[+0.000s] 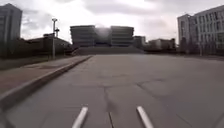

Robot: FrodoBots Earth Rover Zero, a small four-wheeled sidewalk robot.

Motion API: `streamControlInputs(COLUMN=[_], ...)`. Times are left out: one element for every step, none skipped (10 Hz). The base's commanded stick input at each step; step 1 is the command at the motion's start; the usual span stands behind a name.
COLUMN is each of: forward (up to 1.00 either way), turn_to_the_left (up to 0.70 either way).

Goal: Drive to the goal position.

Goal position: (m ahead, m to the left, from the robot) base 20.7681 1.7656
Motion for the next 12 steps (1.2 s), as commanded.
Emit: streamControlInputs(forward=[1.0, 1.0, 1.0, 1.0, 1.0, 1.0, 1.0, 1.0, 1.0, 1.0, 1.0, 1.0], turn_to_the_left=[0.0, 0.0, 0.0, 0.0, 0.0, 0.0, 0.0, 0.0, 0.0, 0.0, 0.0, 0.0])
